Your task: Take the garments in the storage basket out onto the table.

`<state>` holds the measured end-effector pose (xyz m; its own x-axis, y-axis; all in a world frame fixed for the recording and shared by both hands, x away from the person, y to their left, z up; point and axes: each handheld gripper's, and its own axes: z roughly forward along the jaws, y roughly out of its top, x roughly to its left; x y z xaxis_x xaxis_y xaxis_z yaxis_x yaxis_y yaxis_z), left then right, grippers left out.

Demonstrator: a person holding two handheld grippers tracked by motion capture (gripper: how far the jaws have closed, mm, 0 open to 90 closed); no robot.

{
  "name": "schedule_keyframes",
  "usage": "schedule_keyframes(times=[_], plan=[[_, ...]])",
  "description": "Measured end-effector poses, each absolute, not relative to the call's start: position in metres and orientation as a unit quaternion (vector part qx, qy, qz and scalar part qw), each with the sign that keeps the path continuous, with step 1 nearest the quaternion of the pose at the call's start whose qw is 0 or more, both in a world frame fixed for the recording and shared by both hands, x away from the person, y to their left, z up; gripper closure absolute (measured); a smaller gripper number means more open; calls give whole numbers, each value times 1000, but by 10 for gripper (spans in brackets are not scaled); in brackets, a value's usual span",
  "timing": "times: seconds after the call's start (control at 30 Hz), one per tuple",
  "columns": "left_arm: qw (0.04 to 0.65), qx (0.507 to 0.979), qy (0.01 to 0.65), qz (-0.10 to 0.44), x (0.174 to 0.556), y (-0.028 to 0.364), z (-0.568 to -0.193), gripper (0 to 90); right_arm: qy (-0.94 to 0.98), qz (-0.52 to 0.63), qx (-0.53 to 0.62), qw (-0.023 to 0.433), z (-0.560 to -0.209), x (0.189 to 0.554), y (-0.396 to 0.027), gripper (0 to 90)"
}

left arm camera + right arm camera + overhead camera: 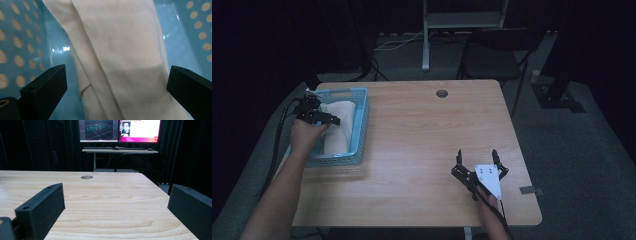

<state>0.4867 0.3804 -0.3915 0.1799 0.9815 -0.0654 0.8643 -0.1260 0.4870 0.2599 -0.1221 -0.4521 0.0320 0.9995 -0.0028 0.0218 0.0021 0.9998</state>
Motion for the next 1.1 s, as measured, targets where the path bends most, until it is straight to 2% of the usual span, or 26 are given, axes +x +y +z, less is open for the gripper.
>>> schedule_keyframes(times=[0.37,0.6,0.67,0.77,0.97,1.03,1.1], plan=[[209,725,634,170,491,378,-395,26,497,486,514,502,-452,260,-122,5],[160,743,616,207,491,368,-406,25,497,486,514,502,-452,260,-122,4],[149,745,613,219,491,364,-409,0,498,486,514,502,-452,260,-122,4],[142,743,616,220,492,362,-410,0,498,486,514,502,-452,260,-122,4],[136,742,624,205,492,359,-411,0,498,486,514,502,-452,260,-122,4],[175,732,650,105,495,362,-419,28,498,486,515,502,-452,260,-123,4],[177,738,643,103,495,360,-420,0,497,486,514,502,-452,260,-123,4]])
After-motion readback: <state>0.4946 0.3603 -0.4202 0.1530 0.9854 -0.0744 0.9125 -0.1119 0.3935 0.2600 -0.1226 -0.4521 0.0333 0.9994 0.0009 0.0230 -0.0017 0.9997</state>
